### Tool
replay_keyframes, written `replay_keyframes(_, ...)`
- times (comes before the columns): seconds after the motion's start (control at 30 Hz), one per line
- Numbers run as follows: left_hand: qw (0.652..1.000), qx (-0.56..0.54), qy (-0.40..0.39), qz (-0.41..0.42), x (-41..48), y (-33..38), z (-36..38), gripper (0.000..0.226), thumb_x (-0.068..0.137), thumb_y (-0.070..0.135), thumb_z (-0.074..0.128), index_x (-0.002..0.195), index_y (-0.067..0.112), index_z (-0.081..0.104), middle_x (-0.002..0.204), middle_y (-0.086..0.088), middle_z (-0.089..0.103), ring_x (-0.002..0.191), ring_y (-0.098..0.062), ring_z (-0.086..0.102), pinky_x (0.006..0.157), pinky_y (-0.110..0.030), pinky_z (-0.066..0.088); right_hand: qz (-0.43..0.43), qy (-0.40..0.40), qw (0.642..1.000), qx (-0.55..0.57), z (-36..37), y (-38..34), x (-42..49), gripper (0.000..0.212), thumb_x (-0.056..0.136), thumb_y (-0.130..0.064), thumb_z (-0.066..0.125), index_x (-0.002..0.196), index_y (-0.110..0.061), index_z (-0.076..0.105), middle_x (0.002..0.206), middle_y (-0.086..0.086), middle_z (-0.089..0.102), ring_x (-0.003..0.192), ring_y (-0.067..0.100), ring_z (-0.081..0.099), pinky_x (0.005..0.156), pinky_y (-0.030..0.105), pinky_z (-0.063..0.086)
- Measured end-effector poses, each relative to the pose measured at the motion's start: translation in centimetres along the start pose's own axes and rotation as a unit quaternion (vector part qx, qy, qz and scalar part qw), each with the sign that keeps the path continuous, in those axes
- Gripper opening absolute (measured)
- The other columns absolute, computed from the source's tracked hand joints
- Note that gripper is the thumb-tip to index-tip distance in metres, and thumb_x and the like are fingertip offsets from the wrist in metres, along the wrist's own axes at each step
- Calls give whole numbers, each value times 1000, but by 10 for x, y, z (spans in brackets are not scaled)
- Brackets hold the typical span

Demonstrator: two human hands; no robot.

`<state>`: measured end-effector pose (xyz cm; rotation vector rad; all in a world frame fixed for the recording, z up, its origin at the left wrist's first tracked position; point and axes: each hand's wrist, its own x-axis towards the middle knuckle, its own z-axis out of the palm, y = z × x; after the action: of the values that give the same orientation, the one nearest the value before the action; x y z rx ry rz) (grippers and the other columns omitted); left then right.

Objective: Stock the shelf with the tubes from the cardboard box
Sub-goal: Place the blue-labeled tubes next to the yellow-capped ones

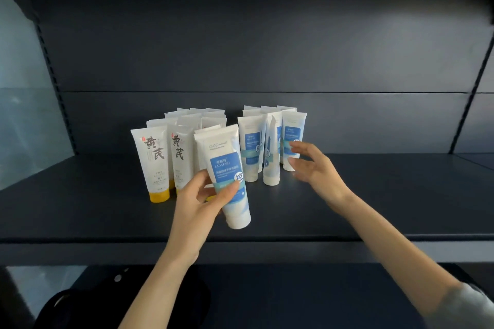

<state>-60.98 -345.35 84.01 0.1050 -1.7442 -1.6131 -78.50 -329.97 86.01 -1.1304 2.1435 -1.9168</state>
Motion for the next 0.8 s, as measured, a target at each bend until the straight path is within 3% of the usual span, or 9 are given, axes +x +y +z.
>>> replay_keyframes(0.07, 1000, -1, 2, -1, 2, 0, 8, 40, 68, 35, 73, 104, 21, 65, 99, 5, 72, 93, -12, 69, 77, -33, 57, -38, 5, 999, 1, 6, -5, -20, 32, 96, -13, 53, 124, -26, 51, 126, -10, 54, 96, 3, 60, 85, 18, 49)
replay_keyframes(0.13, 1000, -11, 6, 6, 5, 0, 17, 33, 70, 30, 75, 101, 22, 66, 96, 9, 73, 91, -8, 69, 71, -23, 55, -66, -2, 998, -11, 14, -8, -40, 39, 95, -21, 53, 131, -34, 48, 128, -11, 51, 106, 4, 58, 83, 12, 46)
replay_keyframes(0.2, 1000, -21, 8, 18, 6, 1, 26, 24, 75, 20, 75, 97, 22, 66, 92, 14, 73, 85, -1, 69, 64, -11, 50, -78, -32, 996, -13, 22, -10, -57, 51, 92, -32, 55, 138, -45, 38, 130, -15, 48, 116, 3, 53, 87, 11, 45)
replay_keyframes(0.27, 999, -28, 8, 27, 6, 1, 33, 21, 77, 14, 75, 95, 22, 66, 90, 15, 73, 83, 0, 69, 62, -8, 49, -90, -62, 994, -20, 30, -11, -68, 62, 86, -39, 57, 140, -52, 29, 131, -19, 46, 121, 0, 48, 92, 16, 46)
replay_keyframes(0.4, 999, -34, 9, 38, 3, 3, 42, 24, 72, 23, 76, 92, 27, 64, 89, 18, 72, 84, -1, 69, 62, -11, 51, -126, -50, 989, -61, 45, -14, -78, 73, 87, -28, 65, 144, -47, 24, 127, -22, 46, 121, 1, 48, 97, 26, 48)
replay_keyframes(0.53, 998, -31, 25, 48, -1, 2, 50, 23, 74, 23, 78, 91, 29, 63, 89, 16, 72, 83, -3, 70, 63, -15, 53, -142, 15, 986, -81, 56, -15, -81, 79, 84, -17, 69, 145, -43, 26, 124, -16, 50, 117, 0, 51, 96, 29, 50)
replay_keyframes(0.63, 997, 13, 42, 69, -5, 3, 53, 30, 66, 40, 74, 92, 36, 59, 90, 25, 69, 88, 2, 67, 64, -14, 53, -145, 49, 981, -116, 60, -17, -81, 81, 84, -18, 70, 142, -49, 23, 121, -14, 49, 114, -1, 51, 94, 32, 51)
replay_keyframes(0.8, 993, 93, -7, 68, -5, 9, 45, 44, 72, 47, 66, 111, 28, 59, 110, 12, 68, 105, -6, 64, 87, -40, 55, -133, 58, 986, -84, 57, -22, -71, 72, 82, -20, 71, 139, -45, 35, 131, -14, 51, 116, 5, 53, 90, 32, 53)
